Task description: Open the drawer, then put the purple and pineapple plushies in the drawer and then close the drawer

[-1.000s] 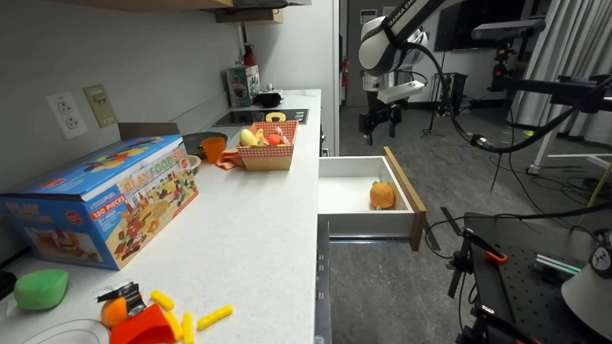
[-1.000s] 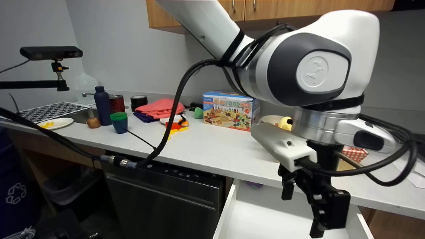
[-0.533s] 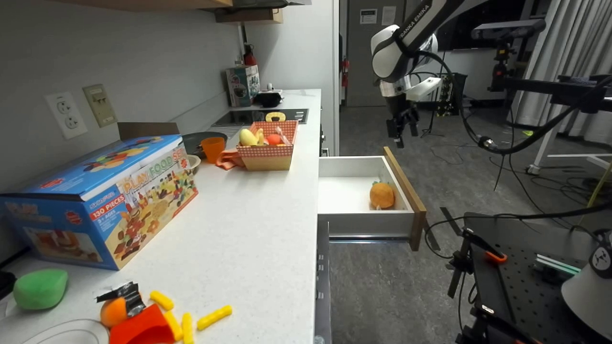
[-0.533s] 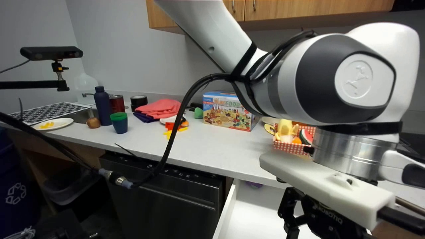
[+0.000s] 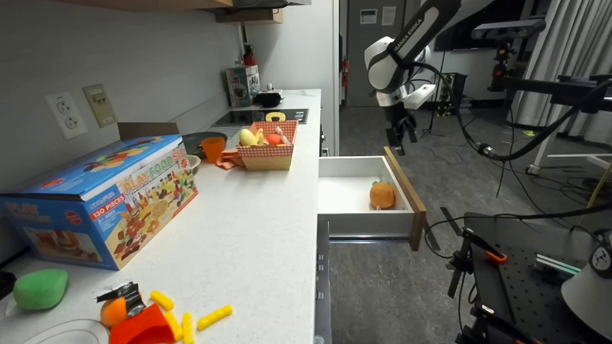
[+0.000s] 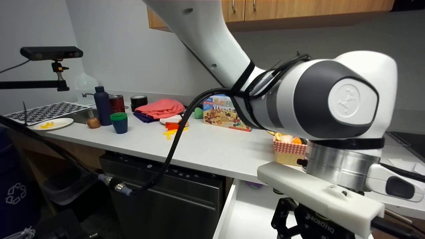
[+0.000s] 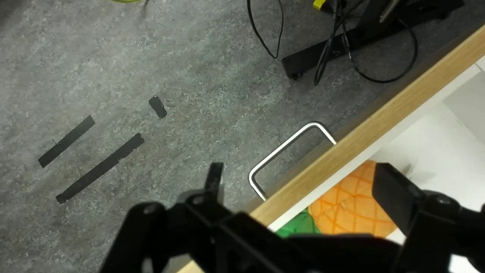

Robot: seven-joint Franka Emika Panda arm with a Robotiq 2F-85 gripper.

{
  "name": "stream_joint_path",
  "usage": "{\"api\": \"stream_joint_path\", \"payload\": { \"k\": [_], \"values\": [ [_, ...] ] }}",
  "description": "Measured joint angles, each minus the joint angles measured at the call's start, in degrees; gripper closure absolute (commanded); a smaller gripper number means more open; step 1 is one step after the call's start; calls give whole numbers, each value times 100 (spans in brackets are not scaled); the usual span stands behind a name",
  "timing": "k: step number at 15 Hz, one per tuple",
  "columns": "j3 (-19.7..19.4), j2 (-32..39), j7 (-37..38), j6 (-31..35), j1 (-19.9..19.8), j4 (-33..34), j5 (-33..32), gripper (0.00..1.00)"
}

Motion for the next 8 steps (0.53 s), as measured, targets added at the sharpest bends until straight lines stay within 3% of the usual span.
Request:
{"api": "stream_joint_path", "payload": {
  "k": [8],
  "values": [
    [117,759,-341,0,78,-11,-746,0]
  ]
}}
